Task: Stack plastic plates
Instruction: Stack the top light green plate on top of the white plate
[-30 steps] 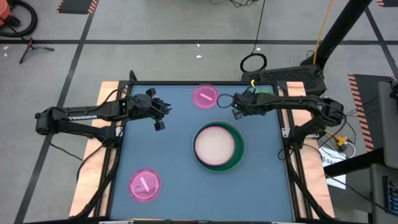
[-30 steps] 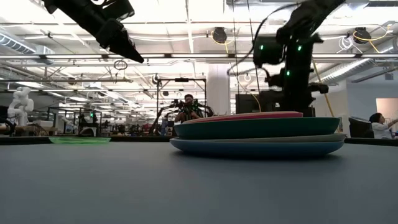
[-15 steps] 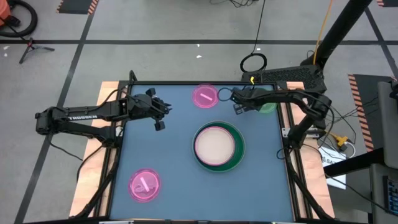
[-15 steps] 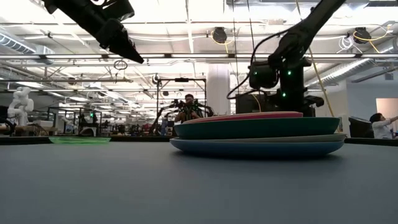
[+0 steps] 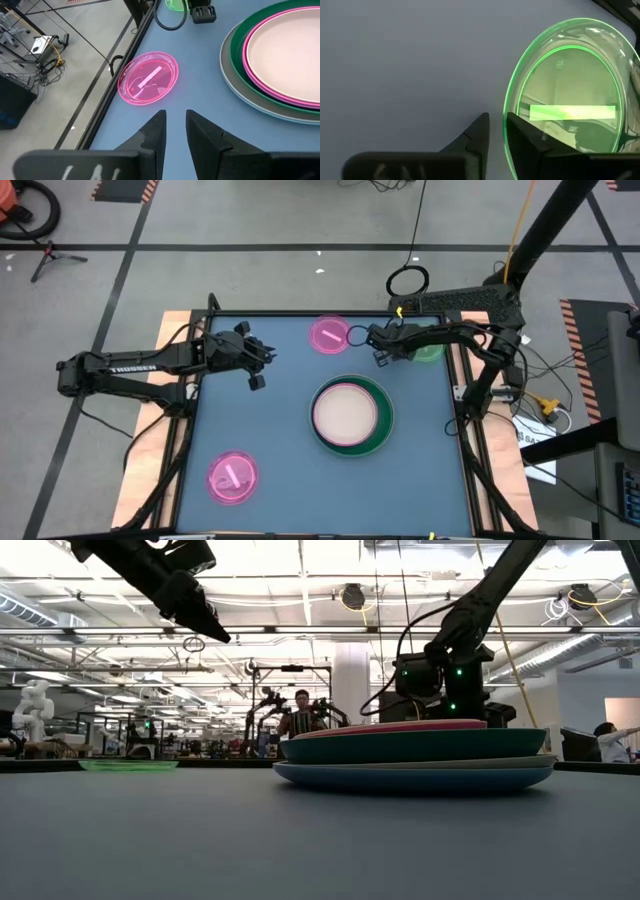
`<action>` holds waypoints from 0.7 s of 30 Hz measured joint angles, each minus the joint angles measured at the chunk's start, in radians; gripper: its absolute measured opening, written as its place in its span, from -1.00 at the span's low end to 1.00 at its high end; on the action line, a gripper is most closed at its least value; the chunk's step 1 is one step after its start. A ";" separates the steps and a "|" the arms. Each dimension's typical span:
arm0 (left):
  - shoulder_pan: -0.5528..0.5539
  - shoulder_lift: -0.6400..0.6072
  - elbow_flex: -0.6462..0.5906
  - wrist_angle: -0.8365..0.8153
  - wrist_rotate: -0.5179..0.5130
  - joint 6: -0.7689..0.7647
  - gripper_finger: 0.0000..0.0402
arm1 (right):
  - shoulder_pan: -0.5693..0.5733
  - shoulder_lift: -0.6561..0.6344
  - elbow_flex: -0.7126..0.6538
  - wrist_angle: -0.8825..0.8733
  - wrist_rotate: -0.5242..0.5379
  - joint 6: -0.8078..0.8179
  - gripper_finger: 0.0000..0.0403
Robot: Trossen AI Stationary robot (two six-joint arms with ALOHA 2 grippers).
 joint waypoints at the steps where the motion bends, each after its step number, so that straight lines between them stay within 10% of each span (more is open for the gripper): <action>1: 0.000 0.000 0.000 0.000 0.000 0.000 -0.60 | 0.001 0.000 -0.001 0.005 -0.001 -0.005 -0.74; 21: 0.000 0.000 0.000 0.002 0.000 -0.013 -0.60 | 0.159 -0.228 -0.004 0.003 -0.010 -0.109 -0.99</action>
